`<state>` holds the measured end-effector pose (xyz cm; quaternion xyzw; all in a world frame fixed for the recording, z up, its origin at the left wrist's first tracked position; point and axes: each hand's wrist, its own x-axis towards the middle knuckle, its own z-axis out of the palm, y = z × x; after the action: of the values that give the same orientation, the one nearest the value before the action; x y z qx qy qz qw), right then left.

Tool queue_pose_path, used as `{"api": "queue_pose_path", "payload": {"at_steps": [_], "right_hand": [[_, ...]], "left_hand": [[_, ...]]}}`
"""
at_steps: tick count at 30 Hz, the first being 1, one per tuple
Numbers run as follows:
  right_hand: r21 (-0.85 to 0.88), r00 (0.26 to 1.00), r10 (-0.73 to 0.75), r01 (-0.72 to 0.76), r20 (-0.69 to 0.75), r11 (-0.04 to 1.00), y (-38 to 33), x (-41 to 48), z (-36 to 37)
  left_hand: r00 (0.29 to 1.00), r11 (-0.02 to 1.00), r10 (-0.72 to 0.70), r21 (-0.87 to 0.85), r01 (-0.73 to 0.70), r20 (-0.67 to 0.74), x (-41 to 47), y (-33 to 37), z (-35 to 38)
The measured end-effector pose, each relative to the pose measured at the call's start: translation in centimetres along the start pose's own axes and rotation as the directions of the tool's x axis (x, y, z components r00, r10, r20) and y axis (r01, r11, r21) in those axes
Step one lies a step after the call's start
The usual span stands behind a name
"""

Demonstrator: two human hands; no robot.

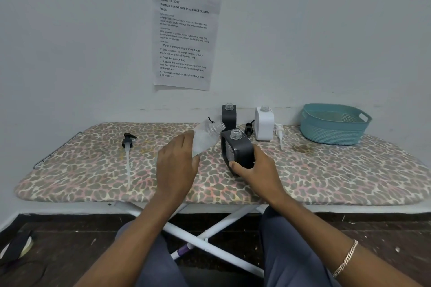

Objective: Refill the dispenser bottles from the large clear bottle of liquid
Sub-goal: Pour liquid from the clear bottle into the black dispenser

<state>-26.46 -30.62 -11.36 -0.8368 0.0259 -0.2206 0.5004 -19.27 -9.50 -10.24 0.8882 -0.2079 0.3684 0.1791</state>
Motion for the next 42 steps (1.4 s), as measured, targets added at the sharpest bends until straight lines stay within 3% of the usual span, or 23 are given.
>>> {"api": "queue_pose_path", "payload": {"at_steps": [6,42], "right_hand": [[-0.011,1.000,-0.016,0.016,0.005,1.000,-0.1,-0.1,0.0],[-0.066,0.999,-0.042,0.041,-0.016,0.997,1.1,0.4,0.7]], "left_hand": [[0.999,0.996,0.037,0.086,-0.034,-0.032,0.0,0.3,0.1],[0.998,0.972,0.059,0.229,-0.052,-0.023,0.4,0.9,-0.5]]}}
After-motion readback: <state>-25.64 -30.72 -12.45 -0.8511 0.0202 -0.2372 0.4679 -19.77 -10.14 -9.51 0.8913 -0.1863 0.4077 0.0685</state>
